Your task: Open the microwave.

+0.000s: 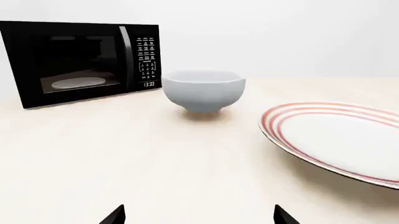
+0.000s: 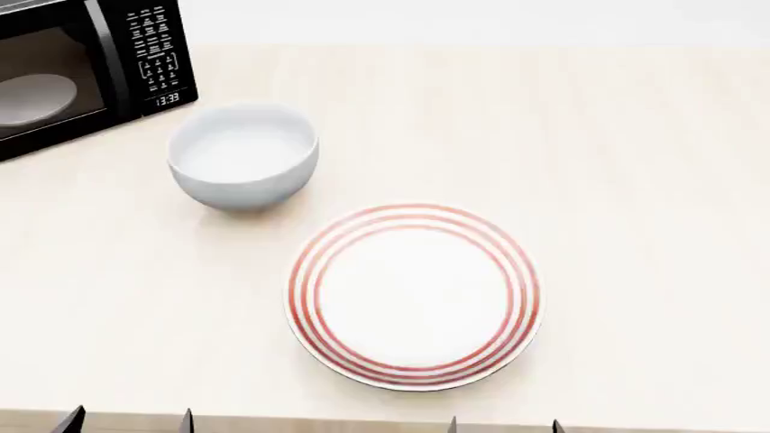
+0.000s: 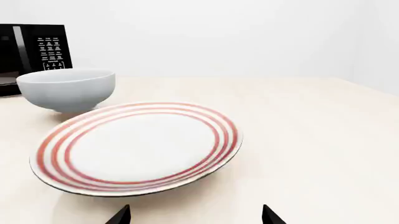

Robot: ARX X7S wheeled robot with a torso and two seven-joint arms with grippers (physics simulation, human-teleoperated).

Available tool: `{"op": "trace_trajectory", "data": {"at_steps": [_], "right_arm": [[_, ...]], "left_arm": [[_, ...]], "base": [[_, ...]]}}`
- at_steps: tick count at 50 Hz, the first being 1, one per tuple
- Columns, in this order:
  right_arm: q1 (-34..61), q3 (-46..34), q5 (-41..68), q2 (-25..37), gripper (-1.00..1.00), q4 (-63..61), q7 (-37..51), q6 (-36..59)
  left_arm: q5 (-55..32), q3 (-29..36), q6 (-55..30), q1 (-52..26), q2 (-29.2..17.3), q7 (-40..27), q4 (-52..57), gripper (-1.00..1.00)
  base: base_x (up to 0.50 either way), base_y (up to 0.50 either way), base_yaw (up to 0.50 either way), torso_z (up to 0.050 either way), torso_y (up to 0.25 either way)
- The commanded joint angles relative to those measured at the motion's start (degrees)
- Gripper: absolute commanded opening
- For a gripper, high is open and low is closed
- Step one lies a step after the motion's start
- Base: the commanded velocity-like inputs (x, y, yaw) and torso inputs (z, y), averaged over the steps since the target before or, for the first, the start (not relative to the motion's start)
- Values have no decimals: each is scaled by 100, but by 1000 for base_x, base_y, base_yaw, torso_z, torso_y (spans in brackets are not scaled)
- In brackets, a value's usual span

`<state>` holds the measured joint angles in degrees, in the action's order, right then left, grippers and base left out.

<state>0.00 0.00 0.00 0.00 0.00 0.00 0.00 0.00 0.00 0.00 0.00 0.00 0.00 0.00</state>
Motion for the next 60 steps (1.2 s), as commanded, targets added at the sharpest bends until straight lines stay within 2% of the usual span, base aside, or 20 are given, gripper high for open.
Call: {"op": "trace_trajectory", "data": {"at_steps": [1,7,19,27,60], "right_arm": [[-181,-146,124,85,100,-460,82,115],[-464,-286,237,232,100,-1166,264,246],[-1050,-531,169,457,100,-2382,415,253],[-1059,-631,135,539,100,-2423,487,198],[-922,-1051,140,742,100,-2175,681,114]], "left_arm": [[-175,123,-96,228,-110,-3,514,100],[-461,212,-367,622,-258,-54,1456,100],[-677,349,-420,919,-404,-159,1973,100],[-515,485,-289,847,-462,-305,1758,100],[-779,667,-328,851,-712,-507,1807,100]], "base": [[0,0,0,0,0],[0,0,0,0,0],[7,69,0,0,0],[134,425,0,0,0],[230,500,0,0,0]]}}
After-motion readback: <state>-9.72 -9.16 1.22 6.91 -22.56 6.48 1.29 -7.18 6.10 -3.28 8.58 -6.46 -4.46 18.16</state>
